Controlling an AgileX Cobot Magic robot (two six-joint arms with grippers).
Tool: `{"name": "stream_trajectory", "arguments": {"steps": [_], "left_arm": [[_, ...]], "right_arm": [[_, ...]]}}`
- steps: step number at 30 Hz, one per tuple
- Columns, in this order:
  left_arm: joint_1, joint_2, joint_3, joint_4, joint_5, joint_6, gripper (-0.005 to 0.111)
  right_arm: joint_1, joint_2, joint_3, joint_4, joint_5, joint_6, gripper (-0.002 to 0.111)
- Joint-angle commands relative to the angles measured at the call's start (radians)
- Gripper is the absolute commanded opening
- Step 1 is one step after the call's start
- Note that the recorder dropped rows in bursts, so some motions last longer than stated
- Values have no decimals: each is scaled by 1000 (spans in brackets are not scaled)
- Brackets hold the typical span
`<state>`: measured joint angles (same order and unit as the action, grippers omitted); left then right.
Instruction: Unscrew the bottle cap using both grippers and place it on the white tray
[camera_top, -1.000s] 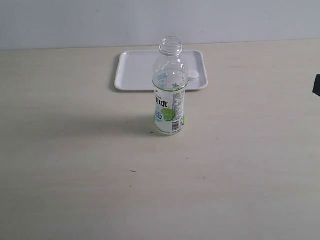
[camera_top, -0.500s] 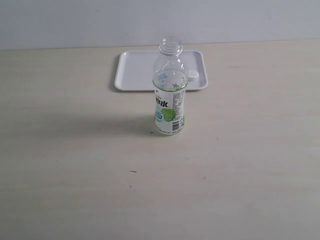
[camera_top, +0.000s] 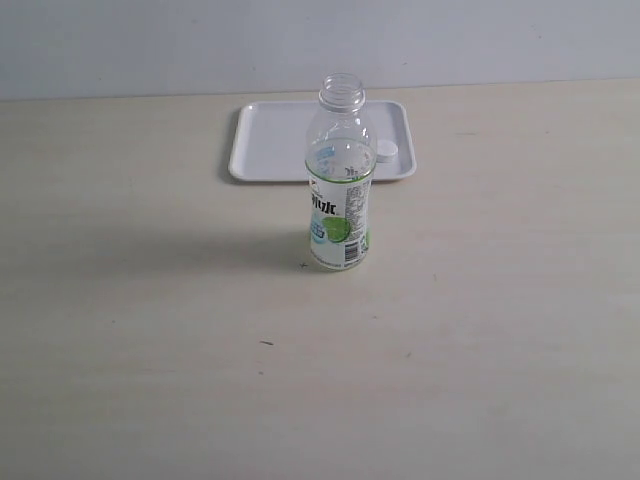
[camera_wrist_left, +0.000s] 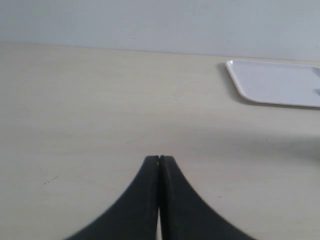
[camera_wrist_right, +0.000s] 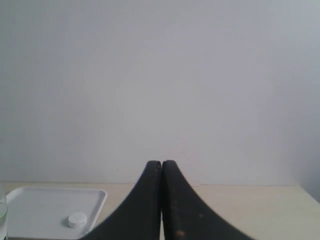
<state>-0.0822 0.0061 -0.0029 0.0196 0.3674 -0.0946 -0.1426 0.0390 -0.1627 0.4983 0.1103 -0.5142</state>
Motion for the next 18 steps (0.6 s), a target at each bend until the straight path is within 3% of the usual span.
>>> {"name": "stream_trajectory", "arguments": {"steps": [1,8,13,18], "left_arm": [[2,-6,3,-6,-13,5,0],[2,-6,3,-6,-13,5,0],[2,-6,3,-6,-13,5,0],[2,-6,3,-6,-13,5,0]], "right_arm": [[-5,-27,7,-8,19,-11,0],[-5,-27,9,-35,90,-5,0],[-5,-39,76,-409,119,396,0],[-5,-39,98,-412,124,405,0]]}}
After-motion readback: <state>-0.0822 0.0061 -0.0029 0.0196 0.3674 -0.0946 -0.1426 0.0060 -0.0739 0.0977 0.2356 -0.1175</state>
